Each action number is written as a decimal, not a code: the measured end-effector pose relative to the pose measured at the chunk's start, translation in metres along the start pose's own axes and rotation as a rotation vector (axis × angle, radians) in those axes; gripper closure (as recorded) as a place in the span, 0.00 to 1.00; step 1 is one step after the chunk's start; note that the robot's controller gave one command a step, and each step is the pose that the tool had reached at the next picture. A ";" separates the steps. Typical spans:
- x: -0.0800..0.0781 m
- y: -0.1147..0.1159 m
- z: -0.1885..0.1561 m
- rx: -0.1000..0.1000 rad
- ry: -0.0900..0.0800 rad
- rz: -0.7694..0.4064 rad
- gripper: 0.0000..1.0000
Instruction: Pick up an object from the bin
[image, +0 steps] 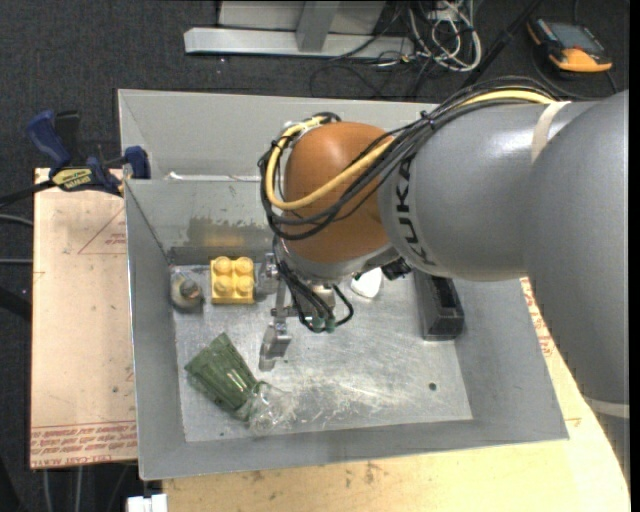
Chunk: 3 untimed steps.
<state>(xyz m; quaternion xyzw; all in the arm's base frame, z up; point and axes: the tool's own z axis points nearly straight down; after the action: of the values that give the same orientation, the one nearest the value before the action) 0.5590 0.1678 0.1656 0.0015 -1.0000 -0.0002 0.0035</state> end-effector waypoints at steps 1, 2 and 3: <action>-0.001 0.000 -0.002 0.000 -0.002 0.001 0.00; 0.007 0.006 0.000 0.001 -0.010 -0.060 0.00; 0.025 0.037 0.050 -0.002 -0.008 -0.125 0.00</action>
Offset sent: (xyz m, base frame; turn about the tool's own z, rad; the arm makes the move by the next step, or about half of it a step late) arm -0.0347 0.0264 -0.0124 -0.2248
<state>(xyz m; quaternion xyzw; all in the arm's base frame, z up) 0.5334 0.2052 0.1153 0.0641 -0.9979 -0.0013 -0.0005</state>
